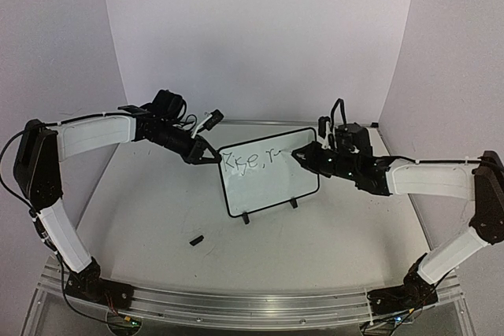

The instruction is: Write a sentence on the whiteboard

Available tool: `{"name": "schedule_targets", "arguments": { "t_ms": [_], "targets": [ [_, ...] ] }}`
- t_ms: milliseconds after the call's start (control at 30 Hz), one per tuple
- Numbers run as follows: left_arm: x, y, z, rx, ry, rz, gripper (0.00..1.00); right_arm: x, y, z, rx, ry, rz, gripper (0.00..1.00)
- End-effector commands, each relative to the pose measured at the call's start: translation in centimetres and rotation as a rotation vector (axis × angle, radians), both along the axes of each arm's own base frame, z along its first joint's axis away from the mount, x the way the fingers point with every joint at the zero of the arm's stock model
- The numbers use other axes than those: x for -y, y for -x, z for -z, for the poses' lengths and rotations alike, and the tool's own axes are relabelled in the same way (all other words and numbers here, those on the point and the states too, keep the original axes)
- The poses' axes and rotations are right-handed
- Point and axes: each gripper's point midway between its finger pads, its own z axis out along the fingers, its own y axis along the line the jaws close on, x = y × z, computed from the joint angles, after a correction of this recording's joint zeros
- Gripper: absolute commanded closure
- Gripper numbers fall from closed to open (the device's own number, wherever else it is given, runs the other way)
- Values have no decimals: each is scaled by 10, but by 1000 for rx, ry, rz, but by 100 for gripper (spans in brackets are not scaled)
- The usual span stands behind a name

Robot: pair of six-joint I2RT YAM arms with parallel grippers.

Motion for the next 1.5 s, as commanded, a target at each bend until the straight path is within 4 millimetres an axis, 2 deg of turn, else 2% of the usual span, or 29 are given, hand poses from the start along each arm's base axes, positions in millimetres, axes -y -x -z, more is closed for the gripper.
{"name": "schedule_targets", "arguments": {
  "t_ms": [0, 200, 433, 667, 833, 1067, 1333, 1467],
  "targets": [
    [-6, 8, 27, -20, -110, 14, 100, -1, -5, -25, 64, -25, -4, 100],
    [-6, 8, 27, -19, -112, 15, 100, -16, -5, -15, 36, -30, -66, 100],
    [-6, 8, 27, -19, -112, 15, 100, -19, -4, -6, 13, -35, -77, 100],
    [-6, 8, 26, -17, -112, 14, 100, -8, 2, 15, -39, -19, -40, 100],
    [-6, 9, 25, -16, -111, 16, 100, 1, 5, 19, -51, -1, -5, 100],
    [-6, 9, 25, -13, -113, 15, 100, 4, 2, 9, -27, -3, 12, 100],
    [-7, 9, 24, -10, -112, 14, 100, 10, 6, -28, 64, -25, 12, 100],
    [-6, 9, 24, -10, -112, 14, 100, 9, 6, -29, 66, -23, 8, 100]
  ]
}}
